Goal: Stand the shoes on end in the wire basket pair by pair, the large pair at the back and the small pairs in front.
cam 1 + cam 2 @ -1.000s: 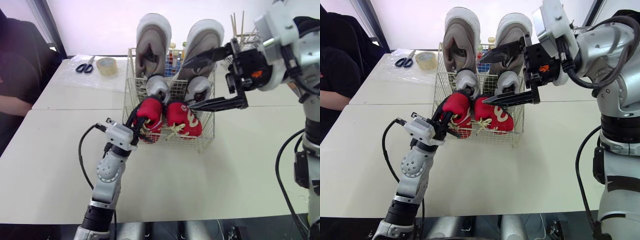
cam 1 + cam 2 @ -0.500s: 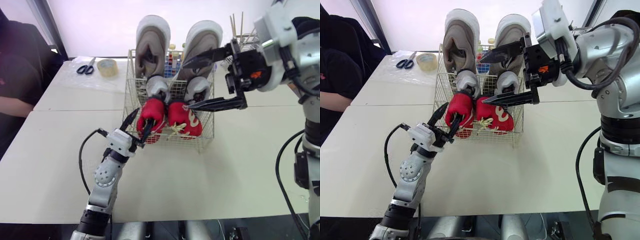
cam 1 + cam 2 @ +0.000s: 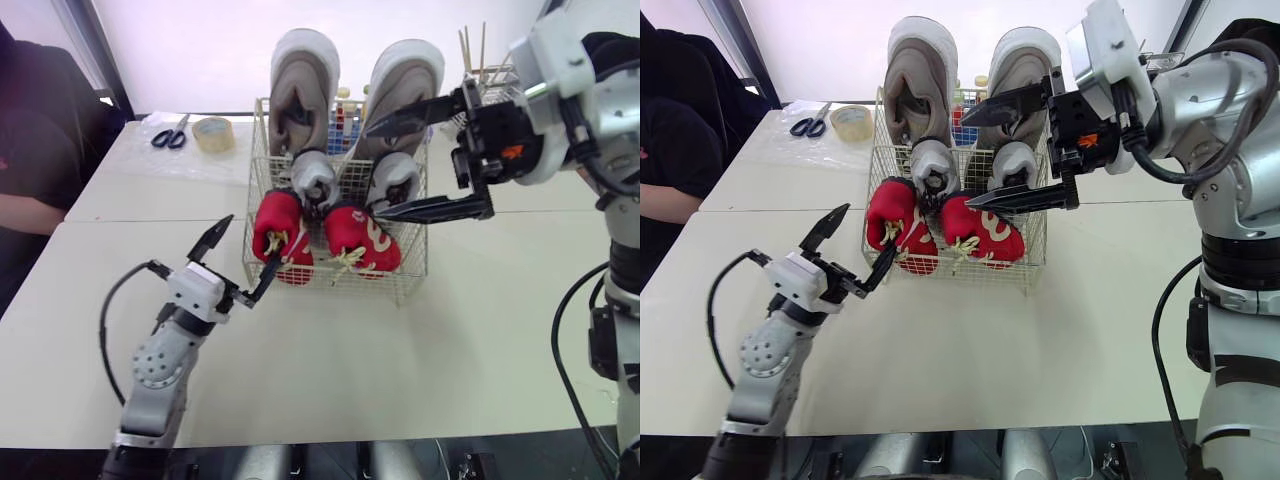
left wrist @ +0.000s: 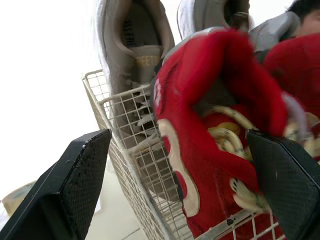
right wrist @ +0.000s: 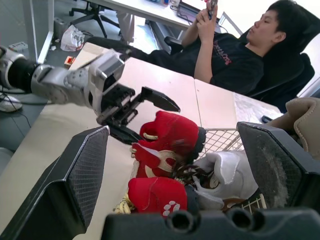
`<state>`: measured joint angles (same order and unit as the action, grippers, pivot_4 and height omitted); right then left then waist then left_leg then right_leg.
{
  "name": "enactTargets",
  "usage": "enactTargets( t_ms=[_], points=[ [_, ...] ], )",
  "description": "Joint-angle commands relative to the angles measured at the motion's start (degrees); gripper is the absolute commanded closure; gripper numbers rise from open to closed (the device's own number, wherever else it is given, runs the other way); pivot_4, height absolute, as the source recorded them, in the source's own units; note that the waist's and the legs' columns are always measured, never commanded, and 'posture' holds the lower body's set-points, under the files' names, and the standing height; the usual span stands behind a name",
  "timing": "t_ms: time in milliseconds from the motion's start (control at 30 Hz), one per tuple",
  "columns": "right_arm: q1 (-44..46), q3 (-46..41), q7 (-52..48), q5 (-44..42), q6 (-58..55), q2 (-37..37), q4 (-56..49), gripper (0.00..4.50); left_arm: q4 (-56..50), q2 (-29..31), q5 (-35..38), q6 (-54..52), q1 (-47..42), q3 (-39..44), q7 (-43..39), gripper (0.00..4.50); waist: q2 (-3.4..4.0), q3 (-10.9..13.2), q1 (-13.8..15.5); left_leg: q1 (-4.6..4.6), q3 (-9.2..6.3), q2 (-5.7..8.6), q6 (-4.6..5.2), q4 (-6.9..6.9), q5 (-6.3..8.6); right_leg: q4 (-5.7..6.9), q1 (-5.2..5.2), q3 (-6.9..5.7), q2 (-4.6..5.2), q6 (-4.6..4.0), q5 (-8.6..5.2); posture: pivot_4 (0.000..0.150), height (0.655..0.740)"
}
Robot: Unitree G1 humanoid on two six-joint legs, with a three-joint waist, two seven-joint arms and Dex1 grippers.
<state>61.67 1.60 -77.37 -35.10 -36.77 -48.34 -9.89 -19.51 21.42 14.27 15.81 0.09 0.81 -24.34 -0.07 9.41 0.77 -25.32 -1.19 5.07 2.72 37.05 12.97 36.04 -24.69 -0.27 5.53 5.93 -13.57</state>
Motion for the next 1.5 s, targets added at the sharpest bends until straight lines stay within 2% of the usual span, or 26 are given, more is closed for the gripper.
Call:
enactTargets(
  t_ms=[33, 467, 600, 833, 967, 1167, 1300, 1500],
  points=[
    [0.61, -1.62, 0.35, -0.64, 1.11, 0.16, -0.52, 0.00, -7.19, 1.72, 4.37, -5.62, 0.98, -0.42, -2.23, 0.04, 0.00, 0.00, -0.02, 0.00, 0.00, 0.00, 0.00, 0.00, 0.00, -0.01, 0.01, 0.00, 0.00, 0.00, 0.00, 0.150, 0.7400],
    [0.58, -1.12, 0.56, -0.31, 1.94, 1.24, -0.30, 0.00, -16.21, 7.57, 17.95, -23.73, 1.87, 2.14, -7.91, 0.04, 0.00, 0.01, -0.03, 0.01, 0.00, 0.00, 0.00, 0.00, 0.00, 0.00, 0.01, 0.00, -0.02, -0.01, -0.01, 0.150, 0.7400],
    [0.57, -1.22, 0.22, -0.30, 2.16, 1.01, -0.09, 0.00, -19.16, 12.55, 27.19, -31.53, 2.89, 9.04, -7.93, 0.04, 0.01, 0.02, -0.10, 0.01, 0.00, -0.01, 0.00, -0.01, 0.00, 0.00, -0.01, 0.00, -0.02, -0.02, -0.01, 0.150, 0.7400],
    [0.81, -0.98, -0.77, -0.06, 3.16, 1.11, 1.07, 0.00, -19.21, 28.54, 51.80, -48.46, 7.51, 28.11, -11.51, 0.04, 0.09, 0.11, -0.20, 0.01, -0.01, -0.03, 0.00, -0.04, 0.00, 0.02, -0.29, 0.00, -0.05, -0.04, -0.03, 0.150, 0.7400],
    [1.08, -0.62, -1.26, 0.26, 3.88, 1.46, 2.13, 0.00, -16.27, 32.95, 59.12, -53.76, 9.00, 36.01, -13.06, 0.04, 0.11, 0.14, -0.16, 0.01, -0.01, -0.01, 0.00, -0.03, 0.00, 0.01, -0.29, 0.00, -0.05, -0.05, -0.03, 0.150, 0.7400],
    [-0.51, -1.80, -1.83, 0.52, 2.63, -1.09, 2.72, 0.00, -13.29, 37.15, 61.14, -59.27, 9.69, 44.33, -14.58, 0.04, 0.14, 0.18, -0.17, 0.01, 0.00, -0.01, -0.01, -0.07, 0.00, 0.00, -0.32, 0.00, -0.05, -0.06, -0.04, 0.150, 0.7400],
    [-4.76, -3.59, -0.59, 0.42, 0.19, -5.14, 1.71, 0.00, -12.19, 39.68, 58.20, -61.24, 9.78, 48.11, -16.29, 0.04, 0.16, 0.19, -0.10, 0.00, 0.00, -0.01, -0.02, -0.11, 0.00, -0.03, -0.31, 0.00, -0.04, -0.07, -0.05, 0.150, 0.7400],
    [-12.06, -5.68, 1.19, 0.78, -1.57, -9.89, -0.41, 0.00, -11.77, 40.19, 53.48, -62.71, 12.34, 50.24, -20.86, 0.04, 0.26, 0.25, -0.23, -0.01, 0.07, -0.02, -0.02, -0.22, 0.01, -0.05, -0.41, 0.05, -0.01, -0.10, -0.06, 0.150, 0.7400]
  ],
)
